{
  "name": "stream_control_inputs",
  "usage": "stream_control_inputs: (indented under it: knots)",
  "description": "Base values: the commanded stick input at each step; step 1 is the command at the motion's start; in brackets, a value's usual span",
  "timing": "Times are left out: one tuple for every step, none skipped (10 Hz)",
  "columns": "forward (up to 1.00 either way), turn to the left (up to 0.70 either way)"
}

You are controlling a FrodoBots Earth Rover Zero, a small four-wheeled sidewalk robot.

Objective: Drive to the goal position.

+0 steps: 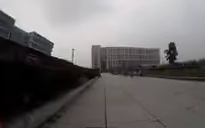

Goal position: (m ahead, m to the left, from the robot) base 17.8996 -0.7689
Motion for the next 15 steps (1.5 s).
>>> stream_control_inputs:
  knots:
    - [0.7, 0.0]
    - [0.7, 0.0]
    - [0.7, 0.0]
    - [0.7, 0.0]
    - [0.7, 0.0]
    - [0.7, 0.0]
    - [0.7, 0.0]
    - [0.7, 0.0]
    - [0.7, 0.0]
    - [0.7, 0.0]
    - [0.7, 0.0]
    - [0.7, 0.0]
    - [0.7, 0.0]
    - [0.7, 0.0]
    - [0.7, 0.0]
